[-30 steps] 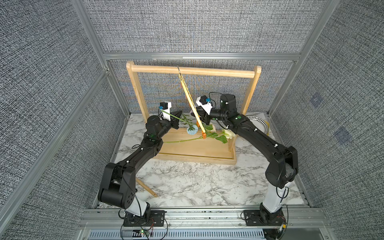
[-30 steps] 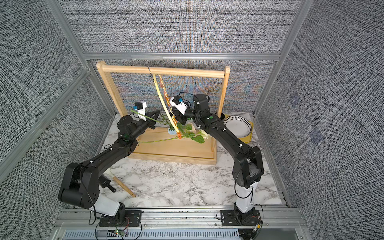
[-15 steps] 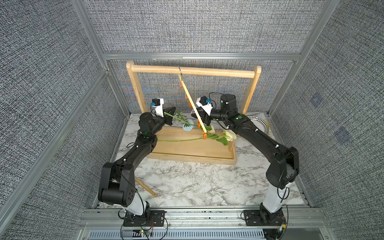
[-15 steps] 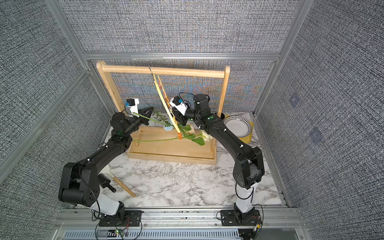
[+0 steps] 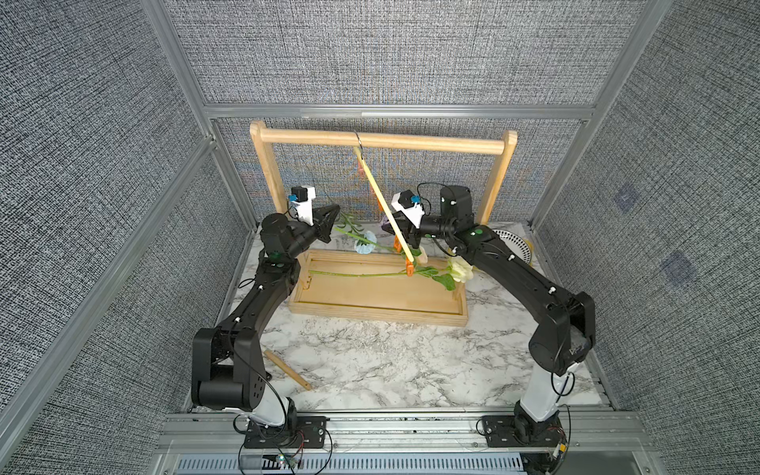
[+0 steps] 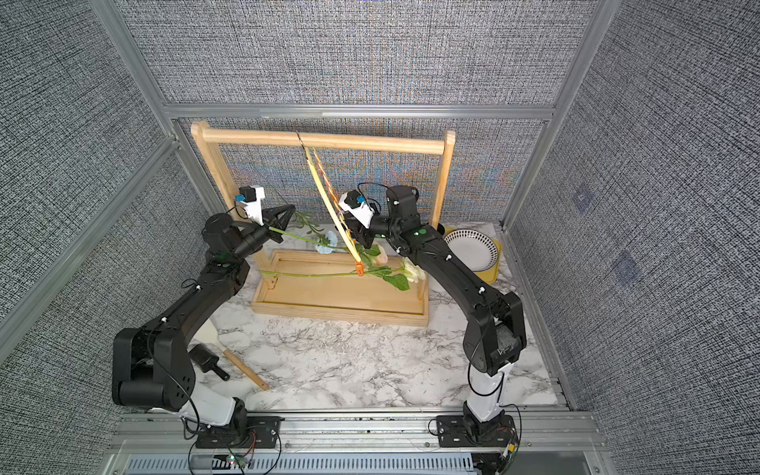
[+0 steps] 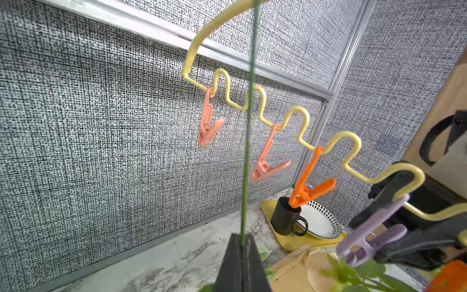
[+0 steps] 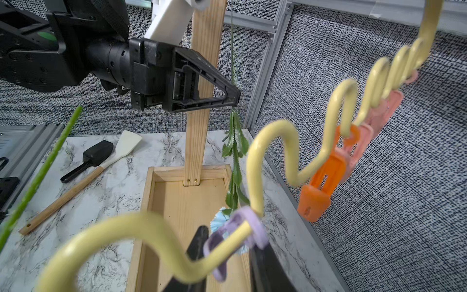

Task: Dry the flowers on a clothes hanger
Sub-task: Clamp the flower onto the hanger.

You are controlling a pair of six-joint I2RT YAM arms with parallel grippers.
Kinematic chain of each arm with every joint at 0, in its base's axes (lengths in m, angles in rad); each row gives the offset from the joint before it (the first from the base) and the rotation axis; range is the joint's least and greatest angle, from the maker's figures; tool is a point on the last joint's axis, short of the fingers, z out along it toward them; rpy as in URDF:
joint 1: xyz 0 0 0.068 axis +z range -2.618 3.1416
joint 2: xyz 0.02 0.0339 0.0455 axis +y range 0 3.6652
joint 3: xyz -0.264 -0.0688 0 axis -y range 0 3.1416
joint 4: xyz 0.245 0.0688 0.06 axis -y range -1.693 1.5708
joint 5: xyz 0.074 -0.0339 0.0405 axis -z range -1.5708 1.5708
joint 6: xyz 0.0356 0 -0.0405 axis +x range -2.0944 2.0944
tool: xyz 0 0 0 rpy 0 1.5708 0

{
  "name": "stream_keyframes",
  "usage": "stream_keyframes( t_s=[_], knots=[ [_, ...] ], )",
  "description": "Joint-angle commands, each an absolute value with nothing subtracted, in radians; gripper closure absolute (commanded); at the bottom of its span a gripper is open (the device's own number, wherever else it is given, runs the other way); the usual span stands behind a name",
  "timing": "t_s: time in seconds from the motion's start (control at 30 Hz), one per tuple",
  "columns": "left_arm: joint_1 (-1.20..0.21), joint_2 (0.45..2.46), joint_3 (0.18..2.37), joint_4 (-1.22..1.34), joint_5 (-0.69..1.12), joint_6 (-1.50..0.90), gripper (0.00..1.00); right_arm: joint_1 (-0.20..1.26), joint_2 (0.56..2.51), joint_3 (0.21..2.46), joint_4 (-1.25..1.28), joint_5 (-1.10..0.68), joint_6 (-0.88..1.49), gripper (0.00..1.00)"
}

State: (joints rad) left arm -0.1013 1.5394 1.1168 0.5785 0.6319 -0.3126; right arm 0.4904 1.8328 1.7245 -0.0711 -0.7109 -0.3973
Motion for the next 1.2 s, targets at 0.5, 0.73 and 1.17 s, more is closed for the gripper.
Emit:
stream_keyframes(
  t_s=[0.5,0.73,1.17],
  knots=[
    [-0.181,1.756,1.167,0.931,0.713,-0.460,0.98,0.489,1.833,1.723,0.022,-0.758,-0.297,0.71],
    [-0.200,1.785,1.120,1.036,0.687,-0.521,0.98,0.488,1.836,1.721,0.044,-0.749,-0.269,0.71],
    [-0.258,1.829,1.063,1.207,0.646,-0.600,0.98,0.490,1.842,1.707,0.108,-0.700,-0.195,0.71]
  ],
)
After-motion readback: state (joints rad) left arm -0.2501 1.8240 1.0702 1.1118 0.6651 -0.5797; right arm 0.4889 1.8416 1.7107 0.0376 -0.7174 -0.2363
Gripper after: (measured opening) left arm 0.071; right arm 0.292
